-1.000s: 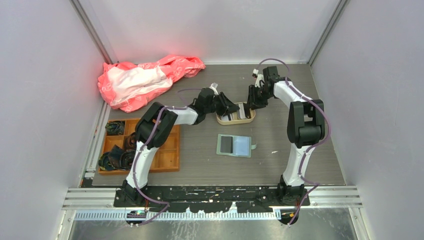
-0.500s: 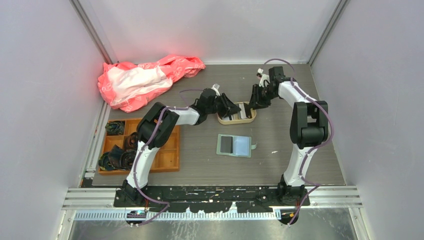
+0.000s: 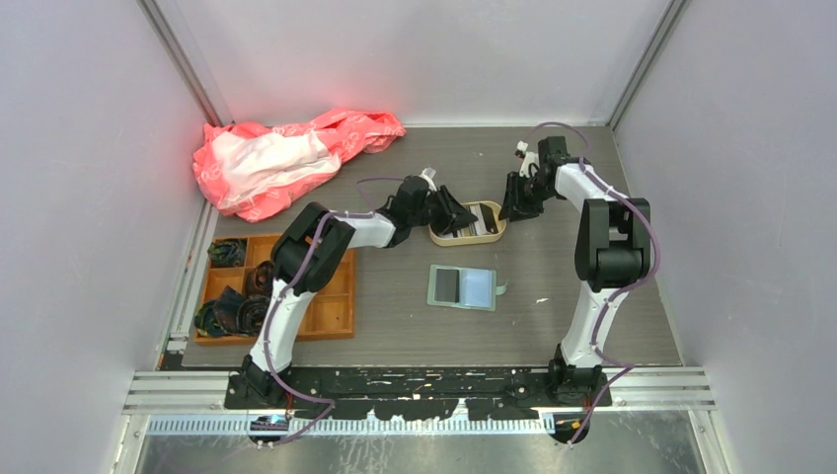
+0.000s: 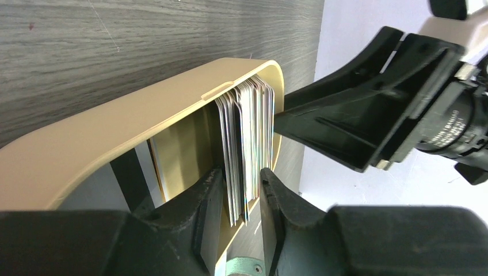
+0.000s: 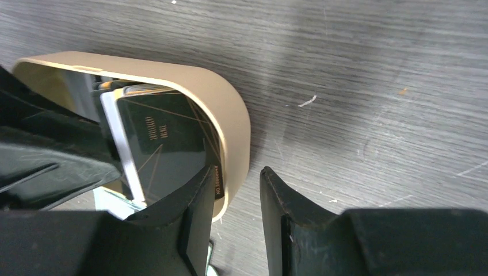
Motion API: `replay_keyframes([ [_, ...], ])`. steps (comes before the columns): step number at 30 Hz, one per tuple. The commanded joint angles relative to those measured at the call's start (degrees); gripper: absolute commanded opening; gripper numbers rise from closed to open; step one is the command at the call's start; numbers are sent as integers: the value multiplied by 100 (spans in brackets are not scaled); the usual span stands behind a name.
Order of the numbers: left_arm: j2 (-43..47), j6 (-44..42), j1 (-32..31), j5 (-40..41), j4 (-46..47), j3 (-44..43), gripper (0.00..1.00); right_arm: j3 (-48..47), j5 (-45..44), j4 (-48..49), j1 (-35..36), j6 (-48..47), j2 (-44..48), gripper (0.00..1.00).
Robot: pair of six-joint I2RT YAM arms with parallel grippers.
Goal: Put the credit cards into the card holder
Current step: Pick up the credit card from the storage box.
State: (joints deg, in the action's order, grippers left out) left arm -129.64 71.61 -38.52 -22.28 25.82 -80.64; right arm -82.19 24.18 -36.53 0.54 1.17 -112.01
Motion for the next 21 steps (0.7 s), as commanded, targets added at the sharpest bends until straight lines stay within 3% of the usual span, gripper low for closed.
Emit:
replay_keyframes([
  [1, -21, -122, -91, -148, 78, -351, 32, -115, 19, -28, 41, -48, -156, 39],
  [6, -41, -387, -154, -145, -422, -638, 36, -104, 80, -20, 94, -18, -179, 36],
  [13, -175, -329, -202, -329, -307, -900, 44, -104, 154, -20, 97, 15, -177, 36],
  [21, -195, -485, -202, -49, -1434, -1182, 45, -97, 192, -12, 96, 32, -172, 36],
])
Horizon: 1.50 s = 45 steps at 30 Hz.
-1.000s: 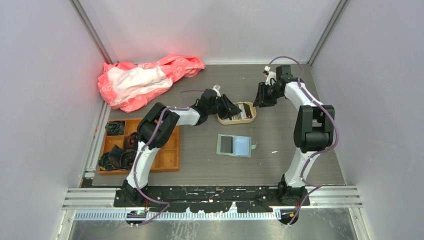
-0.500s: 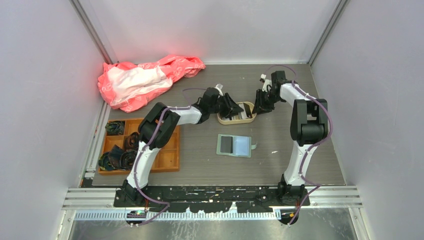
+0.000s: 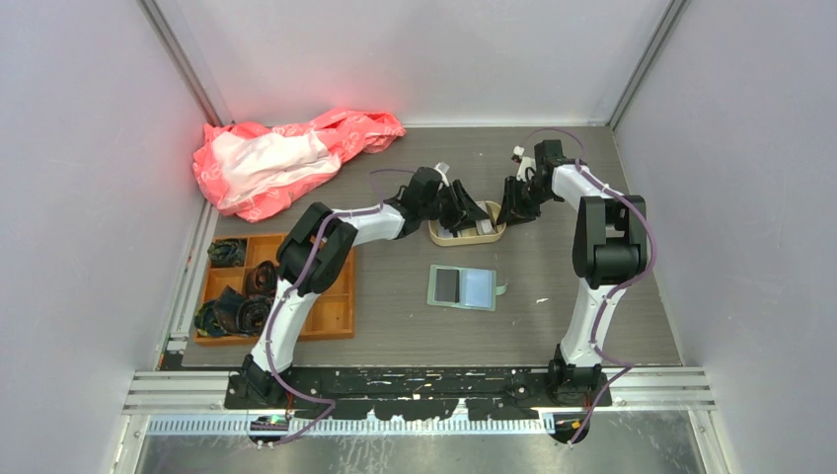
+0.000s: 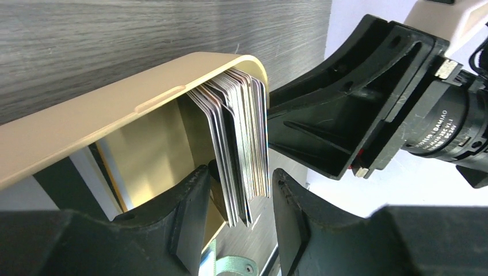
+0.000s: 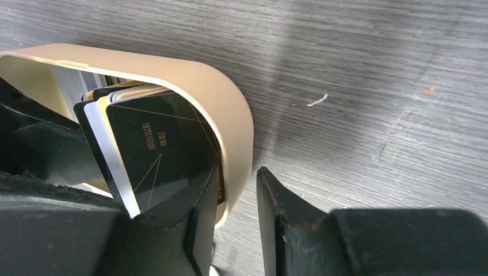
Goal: Put the credit cards into the card holder
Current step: Pick up the credit card from the storage box.
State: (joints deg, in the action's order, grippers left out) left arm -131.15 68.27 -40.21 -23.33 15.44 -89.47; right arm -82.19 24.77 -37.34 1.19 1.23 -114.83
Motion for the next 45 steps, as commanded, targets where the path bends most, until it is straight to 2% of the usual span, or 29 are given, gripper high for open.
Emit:
replay_keyframes([
  [1, -50, -137, -34, 49, -420, -321, 45, -100, 135, 69, 30, 26, 110, 36],
  [21, 370, 205, 18, 13, 256, 210, 24, -104, 161, 52, 30, 8, 126, 36],
  [26, 461, 185, 49, 61, 182, 338, 16, -112, 161, 43, 31, 12, 127, 36],
  [29, 521, 119, 71, 158, -46, 377, 4, -115, 171, 42, 30, 8, 131, 36],
  [31, 537, 85, 81, 190, -141, 386, 1, -113, 172, 43, 30, 7, 123, 36],
  [33, 510, 82, 81, 121, -147, 368, 5, -113, 170, 43, 30, 8, 119, 36],
  [36, 503, 66, 78, 58, -152, 328, 25, -113, 168, 41, 30, 4, 121, 36],
  [38, 503, 33, 83, 19, -145, 290, 32, -113, 178, 43, 30, 3, 119, 36],
  [45, 287, 35, 79, -100, -228, -59, 39, -113, 194, 40, 28, 8, 103, 36],
])
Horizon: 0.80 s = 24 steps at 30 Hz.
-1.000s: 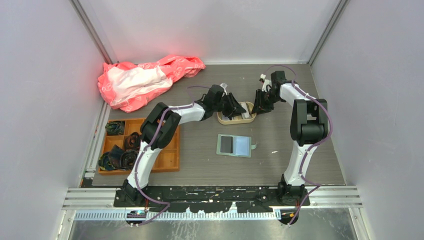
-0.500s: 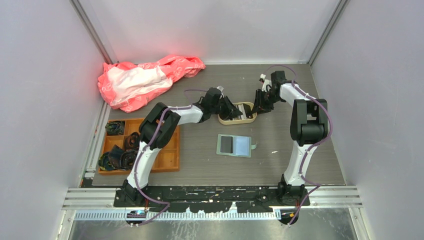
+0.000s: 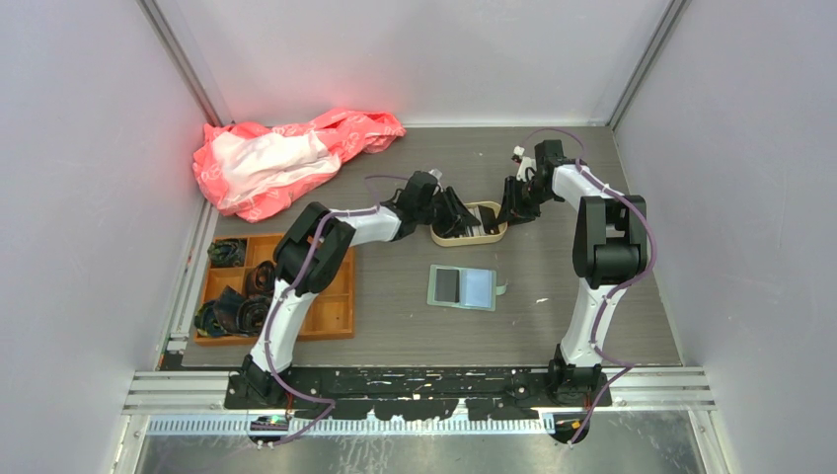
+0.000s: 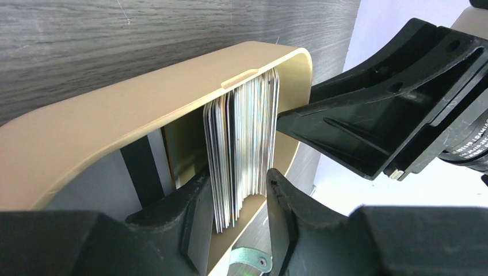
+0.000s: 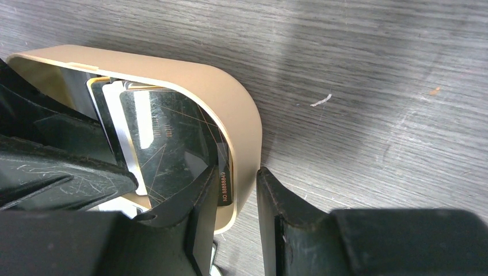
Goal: Put the credit cards into the card holder
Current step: Pick up the credit card from the storage box.
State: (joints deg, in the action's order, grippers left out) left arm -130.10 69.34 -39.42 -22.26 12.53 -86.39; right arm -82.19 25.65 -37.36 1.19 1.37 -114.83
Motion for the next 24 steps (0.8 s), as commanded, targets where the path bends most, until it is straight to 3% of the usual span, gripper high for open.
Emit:
replay_keyframes([
  [1, 145, -32, 4, -228, 128, -384, 39, -113, 114, 43, 30, -9, 101, 36],
  [8, -115, 338, -4, -365, 727, -465, 39, -113, 131, 44, 30, -13, 93, 36],
  [17, -331, 248, -25, -317, -36, -867, 40, -113, 145, 44, 30, -12, 83, 36],
  [24, -34, 325, 16, -329, 275, -598, 39, -113, 150, 45, 30, -16, 92, 36],
])
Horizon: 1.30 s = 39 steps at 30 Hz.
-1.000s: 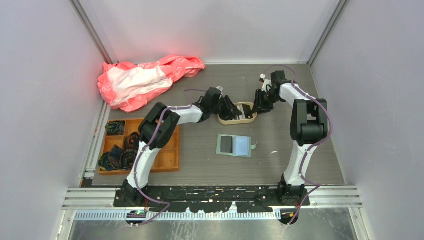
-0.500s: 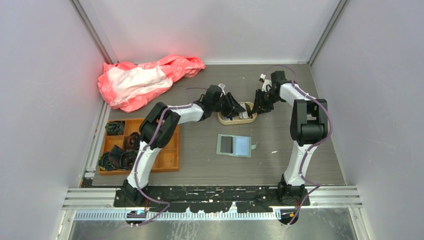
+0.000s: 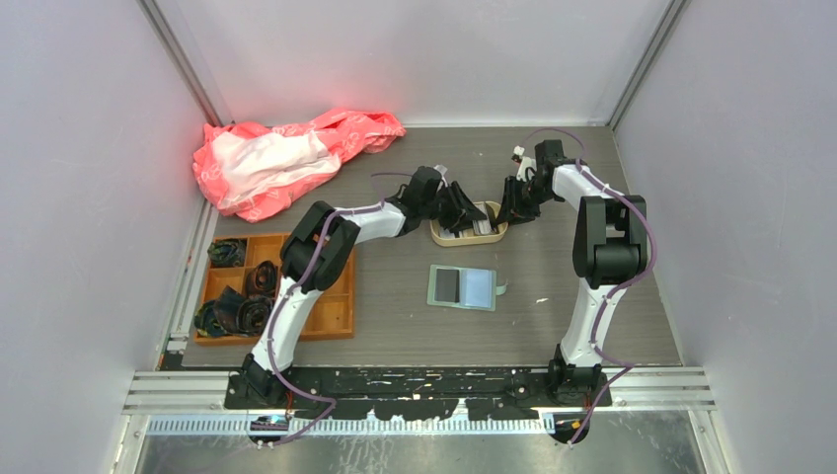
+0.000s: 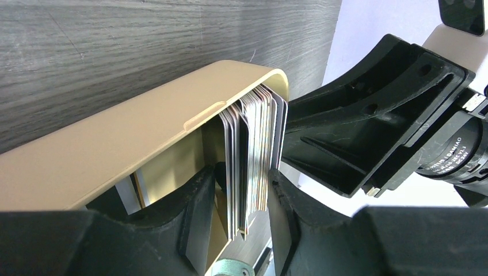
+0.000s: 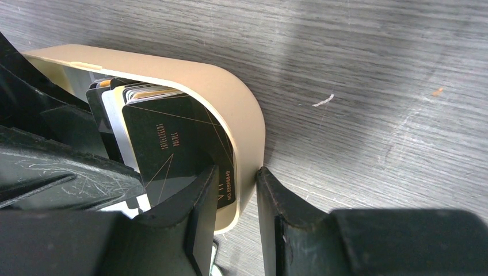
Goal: Put the credit cards into the card holder
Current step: Pick up the credit card from the storage box.
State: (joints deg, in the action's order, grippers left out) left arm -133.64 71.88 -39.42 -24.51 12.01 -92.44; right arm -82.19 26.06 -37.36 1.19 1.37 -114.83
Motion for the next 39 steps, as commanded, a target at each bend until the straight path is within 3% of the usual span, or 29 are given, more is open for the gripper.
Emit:
replay_keyframes([
  [1, 386, 76, 32, -110, 361, 61, 39, -114, 109, 45, 30, -14, 92, 36],
  [39, 1085, -45, 360, -72, 225, 1056, 28, -113, 118, 36, 30, -25, 92, 36],
])
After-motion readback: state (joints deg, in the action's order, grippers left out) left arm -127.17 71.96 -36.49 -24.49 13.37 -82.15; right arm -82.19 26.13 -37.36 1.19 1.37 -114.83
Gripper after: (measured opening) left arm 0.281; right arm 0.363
